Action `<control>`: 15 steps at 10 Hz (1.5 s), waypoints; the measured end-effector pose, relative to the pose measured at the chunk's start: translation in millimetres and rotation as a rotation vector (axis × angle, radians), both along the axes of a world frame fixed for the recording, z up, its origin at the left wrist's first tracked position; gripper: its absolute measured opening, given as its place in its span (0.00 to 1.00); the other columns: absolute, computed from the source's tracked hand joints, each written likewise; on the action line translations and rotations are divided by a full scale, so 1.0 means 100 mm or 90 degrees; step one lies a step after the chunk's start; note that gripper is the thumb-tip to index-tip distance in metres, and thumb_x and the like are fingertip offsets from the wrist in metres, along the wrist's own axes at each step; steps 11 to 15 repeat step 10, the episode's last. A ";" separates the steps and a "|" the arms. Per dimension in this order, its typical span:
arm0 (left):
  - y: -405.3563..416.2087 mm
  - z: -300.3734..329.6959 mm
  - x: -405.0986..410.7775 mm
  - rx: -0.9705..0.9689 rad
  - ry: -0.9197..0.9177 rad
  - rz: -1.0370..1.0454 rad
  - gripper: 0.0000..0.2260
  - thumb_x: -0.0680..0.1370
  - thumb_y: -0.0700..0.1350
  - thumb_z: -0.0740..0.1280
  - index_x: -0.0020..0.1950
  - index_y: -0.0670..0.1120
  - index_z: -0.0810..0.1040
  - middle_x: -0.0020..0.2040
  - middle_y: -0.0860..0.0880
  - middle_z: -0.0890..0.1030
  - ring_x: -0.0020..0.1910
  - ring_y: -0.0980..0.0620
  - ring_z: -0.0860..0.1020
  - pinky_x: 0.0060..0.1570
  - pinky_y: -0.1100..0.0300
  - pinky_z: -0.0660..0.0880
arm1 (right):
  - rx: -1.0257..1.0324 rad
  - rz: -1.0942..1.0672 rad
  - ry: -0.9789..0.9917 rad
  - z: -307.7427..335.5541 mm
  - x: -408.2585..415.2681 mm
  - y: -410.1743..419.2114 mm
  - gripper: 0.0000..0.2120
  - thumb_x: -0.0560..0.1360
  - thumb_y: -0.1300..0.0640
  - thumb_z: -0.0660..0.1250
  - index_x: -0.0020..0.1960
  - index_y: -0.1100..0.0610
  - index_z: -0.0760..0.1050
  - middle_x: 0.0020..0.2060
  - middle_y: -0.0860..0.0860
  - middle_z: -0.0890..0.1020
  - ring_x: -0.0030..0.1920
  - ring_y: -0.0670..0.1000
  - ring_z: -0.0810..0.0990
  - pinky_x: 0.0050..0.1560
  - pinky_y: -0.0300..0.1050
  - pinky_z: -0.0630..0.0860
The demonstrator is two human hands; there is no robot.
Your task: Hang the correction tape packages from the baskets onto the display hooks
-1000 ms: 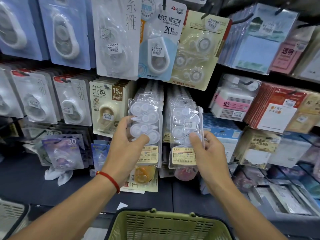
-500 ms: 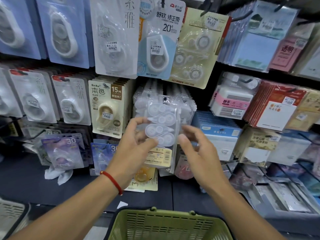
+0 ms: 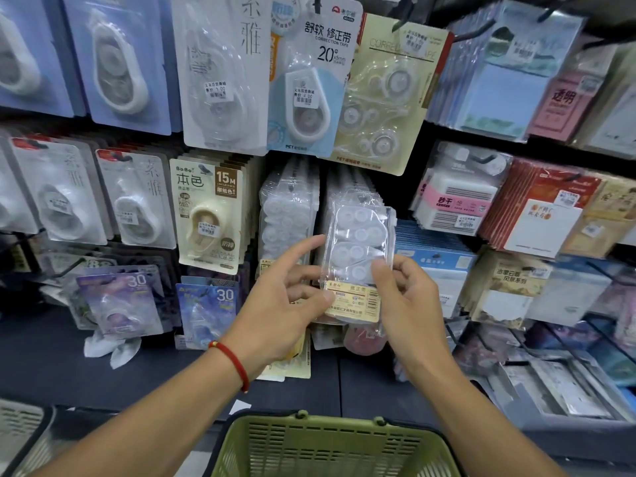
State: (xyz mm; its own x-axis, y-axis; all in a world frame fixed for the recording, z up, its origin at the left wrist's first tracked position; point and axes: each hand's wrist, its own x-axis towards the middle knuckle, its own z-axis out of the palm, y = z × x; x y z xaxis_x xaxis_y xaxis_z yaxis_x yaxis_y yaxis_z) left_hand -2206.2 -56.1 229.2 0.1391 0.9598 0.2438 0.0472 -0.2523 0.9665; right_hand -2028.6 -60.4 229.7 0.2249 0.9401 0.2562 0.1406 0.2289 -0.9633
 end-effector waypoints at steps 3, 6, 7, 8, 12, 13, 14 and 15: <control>0.11 -0.13 -0.01 0.027 0.057 0.010 0.30 0.79 0.37 0.74 0.76 0.58 0.72 0.62 0.49 0.82 0.48 0.54 0.85 0.58 0.56 0.83 | 0.049 -0.093 -0.177 -0.10 0.09 0.12 0.14 0.83 0.47 0.67 0.67 0.49 0.76 0.55 0.45 0.84 0.53 0.44 0.84 0.55 0.49 0.82; 0.38 -0.35 -0.17 0.241 0.518 0.182 0.34 0.76 0.37 0.72 0.81 0.49 0.67 0.84 0.49 0.58 0.83 0.48 0.55 0.76 0.59 0.54 | 0.127 0.001 -0.838 -0.30 0.01 0.36 0.31 0.85 0.52 0.62 0.85 0.53 0.56 0.86 0.51 0.42 0.85 0.52 0.44 0.83 0.53 0.55; 0.44 -0.42 -0.23 0.218 0.556 0.155 0.38 0.76 0.38 0.72 0.84 0.52 0.60 0.86 0.54 0.48 0.84 0.51 0.49 0.76 0.61 0.51 | 0.085 0.001 -0.898 -0.34 0.02 0.45 0.35 0.84 0.54 0.61 0.86 0.54 0.50 0.83 0.48 0.31 0.85 0.50 0.37 0.83 0.56 0.54; 0.44 -0.43 -0.27 0.217 0.544 0.136 0.39 0.77 0.37 0.71 0.84 0.53 0.60 0.86 0.56 0.48 0.84 0.53 0.49 0.75 0.63 0.51 | 0.104 0.018 -0.839 -0.35 0.02 0.43 0.33 0.82 0.58 0.63 0.84 0.54 0.58 0.85 0.49 0.35 0.85 0.50 0.39 0.82 0.54 0.57; 0.14 -0.17 -0.36 0.218 0.378 0.184 0.23 0.77 0.34 0.70 0.71 0.49 0.79 0.71 0.50 0.77 0.72 0.49 0.74 0.76 0.54 0.67 | 0.119 -0.027 -0.603 -0.24 0.10 0.11 0.19 0.81 0.60 0.66 0.72 0.54 0.75 0.80 0.49 0.65 0.80 0.50 0.63 0.77 0.52 0.66; 0.14 -0.17 -0.36 0.218 0.378 0.184 0.23 0.77 0.34 0.70 0.71 0.49 0.79 0.71 0.50 0.77 0.72 0.49 0.74 0.76 0.54 0.67 | 0.119 -0.027 -0.603 -0.24 0.10 0.11 0.19 0.81 0.60 0.66 0.72 0.54 0.75 0.80 0.49 0.65 0.80 0.50 0.63 0.77 0.52 0.66; 0.14 -0.17 -0.36 0.218 0.378 0.184 0.23 0.77 0.34 0.70 0.71 0.49 0.79 0.71 0.50 0.77 0.72 0.49 0.74 0.76 0.54 0.67 | 0.119 -0.027 -0.603 -0.24 0.10 0.11 0.19 0.81 0.60 0.66 0.72 0.54 0.75 0.80 0.49 0.65 0.80 0.50 0.63 0.77 0.52 0.66; 0.14 -0.17 -0.36 0.218 0.378 0.184 0.23 0.77 0.34 0.70 0.71 0.49 0.79 0.71 0.50 0.77 0.72 0.49 0.74 0.76 0.54 0.67 | 0.119 -0.027 -0.603 -0.24 0.10 0.11 0.19 0.81 0.60 0.66 0.72 0.54 0.75 0.80 0.49 0.65 0.80 0.50 0.63 0.77 0.52 0.66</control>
